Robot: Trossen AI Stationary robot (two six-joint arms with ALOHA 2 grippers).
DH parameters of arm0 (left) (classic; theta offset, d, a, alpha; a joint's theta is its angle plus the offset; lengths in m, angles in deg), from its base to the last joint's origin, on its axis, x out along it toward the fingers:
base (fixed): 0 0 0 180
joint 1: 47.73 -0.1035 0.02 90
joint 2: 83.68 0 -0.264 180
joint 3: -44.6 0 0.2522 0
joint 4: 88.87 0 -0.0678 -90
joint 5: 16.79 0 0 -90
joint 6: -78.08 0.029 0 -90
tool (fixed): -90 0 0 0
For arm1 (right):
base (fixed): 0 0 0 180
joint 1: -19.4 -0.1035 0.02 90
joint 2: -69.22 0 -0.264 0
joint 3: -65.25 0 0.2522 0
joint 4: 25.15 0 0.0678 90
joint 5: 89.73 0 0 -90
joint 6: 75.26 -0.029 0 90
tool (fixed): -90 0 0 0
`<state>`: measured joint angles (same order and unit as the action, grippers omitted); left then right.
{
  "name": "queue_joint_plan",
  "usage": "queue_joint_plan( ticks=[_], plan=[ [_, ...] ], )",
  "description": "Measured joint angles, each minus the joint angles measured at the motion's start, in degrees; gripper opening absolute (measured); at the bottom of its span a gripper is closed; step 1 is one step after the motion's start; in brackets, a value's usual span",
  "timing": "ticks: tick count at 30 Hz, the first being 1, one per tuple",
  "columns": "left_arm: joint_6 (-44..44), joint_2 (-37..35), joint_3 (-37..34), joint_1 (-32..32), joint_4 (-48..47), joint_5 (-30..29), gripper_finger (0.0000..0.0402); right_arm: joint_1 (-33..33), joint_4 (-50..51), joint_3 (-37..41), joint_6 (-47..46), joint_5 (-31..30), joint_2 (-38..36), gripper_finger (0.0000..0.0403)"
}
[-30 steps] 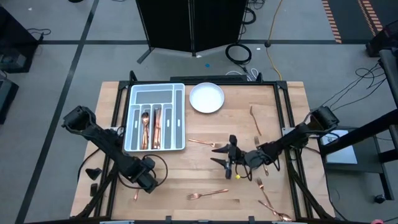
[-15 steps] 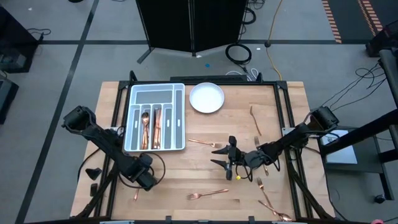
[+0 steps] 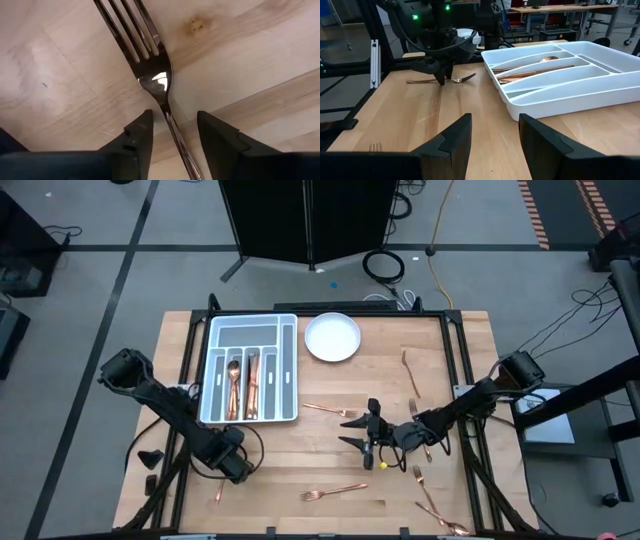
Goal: Sort silverware
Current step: Put the fork on the silverware tray
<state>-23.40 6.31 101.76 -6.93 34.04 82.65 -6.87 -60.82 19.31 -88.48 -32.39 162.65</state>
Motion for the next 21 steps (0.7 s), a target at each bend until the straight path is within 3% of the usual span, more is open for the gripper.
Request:
queue_joint_plan(
  ticks=[9, 15, 21],
  plan=[
    [1.39, 0.05, -0.07, 0.02, -1.16, 0.62, 0.0011, 0.00, -0.03, 0.00, 0.00, 0.00, 0.00, 0.0155],
    [2.43, -2.55, 0.23, -0.48, -1.01, -0.63, 0.0012, 0.00, -0.03, 0.00, 0.00, -0.02, 0.00, 0.0155],
    [6.72, -9.12, 3.59, -2.79, 0.43, -8.29, 0.0012, 0.00, -0.04, 0.00, -0.02, -0.02, 0.00, 0.0155]
  ],
)
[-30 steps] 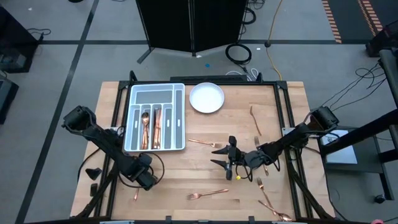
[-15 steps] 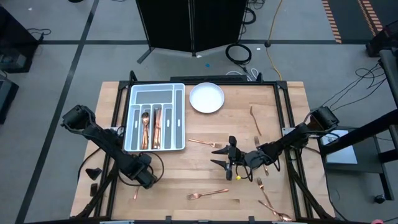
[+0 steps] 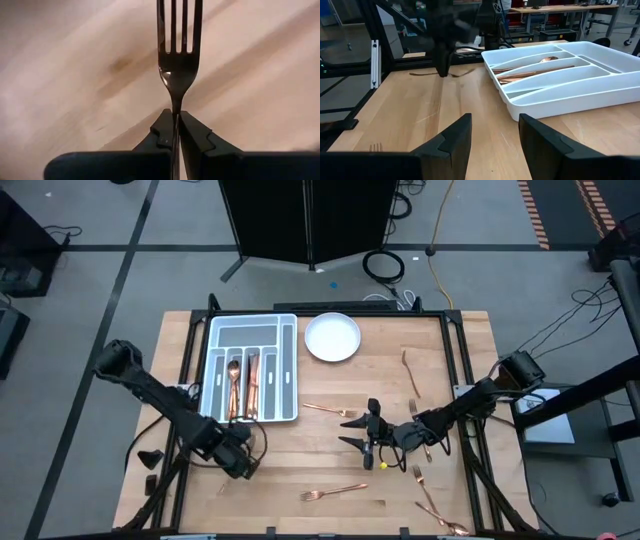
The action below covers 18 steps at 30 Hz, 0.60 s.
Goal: Sort silverware
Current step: Put the fork on the silverware tray
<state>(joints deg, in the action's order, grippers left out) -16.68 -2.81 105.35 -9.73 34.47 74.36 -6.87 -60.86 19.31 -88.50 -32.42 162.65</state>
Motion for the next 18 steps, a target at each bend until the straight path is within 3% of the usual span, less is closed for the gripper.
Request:
queue_joint_plan(
  ticks=[8, 13, 18],
  plan=[
    [4.62, -8.39, 1.96, -10.16, 0.52, -14.76, 0.0012, 0.02, -0.02, 0.00, 0.01, 0.00, 0.00, 0.0155],
    [14.62, -9.51, 1.98, -24.12, -0.88, -13.56, 0.0012, 0.04, -0.41, 0.00, 0.02, 0.00, 0.00, 0.0155],
    [27.14, -8.94, 1.98, -40.10, 5.97, -6.00, 0.0012, 0.02, -0.46, 0.00, 0.00, 0.00, 0.00, 0.0155]
  ],
)
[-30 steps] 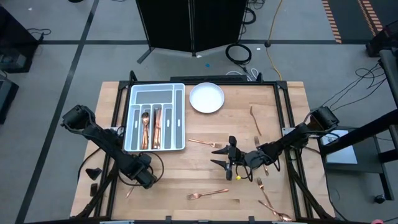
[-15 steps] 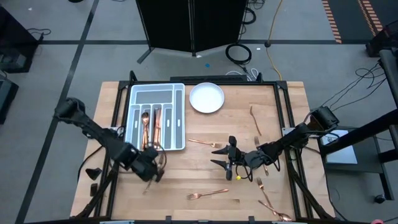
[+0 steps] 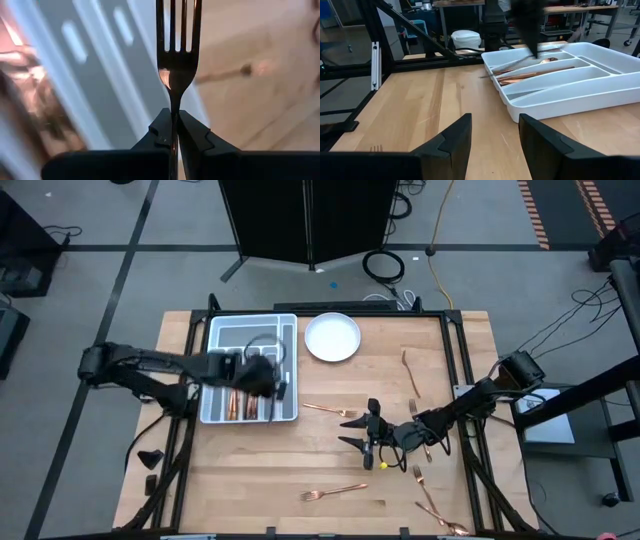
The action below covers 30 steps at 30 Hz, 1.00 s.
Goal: Sort silverware
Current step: Put the fork on the silverware tray
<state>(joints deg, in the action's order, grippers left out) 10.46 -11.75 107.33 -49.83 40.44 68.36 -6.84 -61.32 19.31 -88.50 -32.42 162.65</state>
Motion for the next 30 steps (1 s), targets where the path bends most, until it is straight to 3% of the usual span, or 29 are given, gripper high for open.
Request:
queue_joint_plan(
  ticks=[4, 10, 16, 22, 30],
  plan=[
    [4.97, 1.75, 0.00, -10.47, 0.18, 5.02, 0.0012, 0.00, -0.01, 0.00, -0.08, 0.00, 0.00, 0.0155],
    [7.89, 7.05, 0.00, -18.78, -0.57, 9.28, 0.0012, 0.00, 0.04, 0.00, -0.81, 0.00, 0.00, 0.0155],
    [8.17, 14.21, 0.00, -19.85, -0.93, 13.51, 0.0012, 0.00, 0.15, 0.00, -0.66, 0.00, 0.00, 0.0155],
    [9.06, 18.97, 0.00, -20.12, -0.74, 13.80, 0.0020, 0.00, 0.65, 0.00, 0.41, 0.00, 0.00, 0.0155],
    [12.59, 18.30, 0.38, -21.35, 0.37, 12.97, 0.0079, 0.00, 1.44, 0.00, 0.44, 0.00, 0.00, 0.0155]
  ],
)
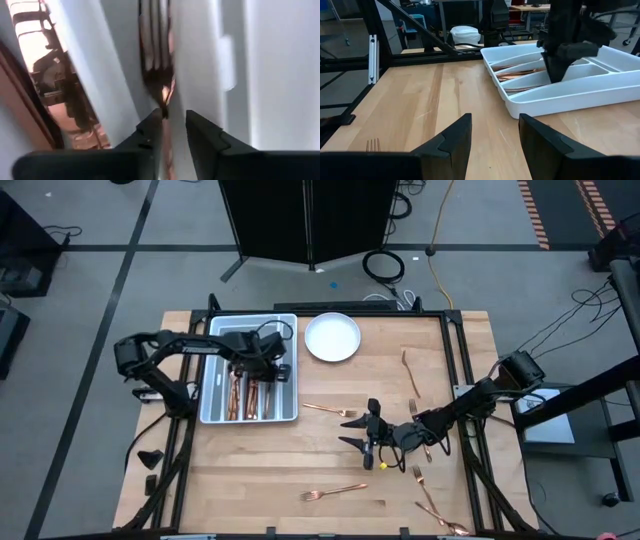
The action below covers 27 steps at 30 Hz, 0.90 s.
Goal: Sort silverware
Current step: Put the fork on the silverware tray
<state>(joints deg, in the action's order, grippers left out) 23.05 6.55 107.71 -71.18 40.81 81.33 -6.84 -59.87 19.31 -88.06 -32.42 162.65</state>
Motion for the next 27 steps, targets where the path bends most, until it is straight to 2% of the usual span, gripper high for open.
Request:
queue_joint_plan(
  ticks=[7, 13, 20, 27],
  plan=[
    [6.25, -2.55, 3.86, -1.05, -1.04, -0.18, 0.0148, 0.00, 0.54, 0.00, 0.00, 0.00, -0.28, 0.0155],
    [13.58, -6.21, 7.44, 1.82, 0.58, -4.25, 0.0172, -0.27, 6.22, 0.00, 0.02, 0.00, -5.92, 0.0155],
    [25.17, -5.84, 7.98, 9.29, 19.16, -5.49, 0.0173, -2.26, 18.95, 0.00, -0.46, -0.04, -17.22, 0.0155],
    [38.23, 1.89, 7.91, 15.73, 39.20, -5.41, 0.0173, -4.02, 36.97, 0.00, -11.53, -0.02, -26.07, 0.0155]
  ],
)
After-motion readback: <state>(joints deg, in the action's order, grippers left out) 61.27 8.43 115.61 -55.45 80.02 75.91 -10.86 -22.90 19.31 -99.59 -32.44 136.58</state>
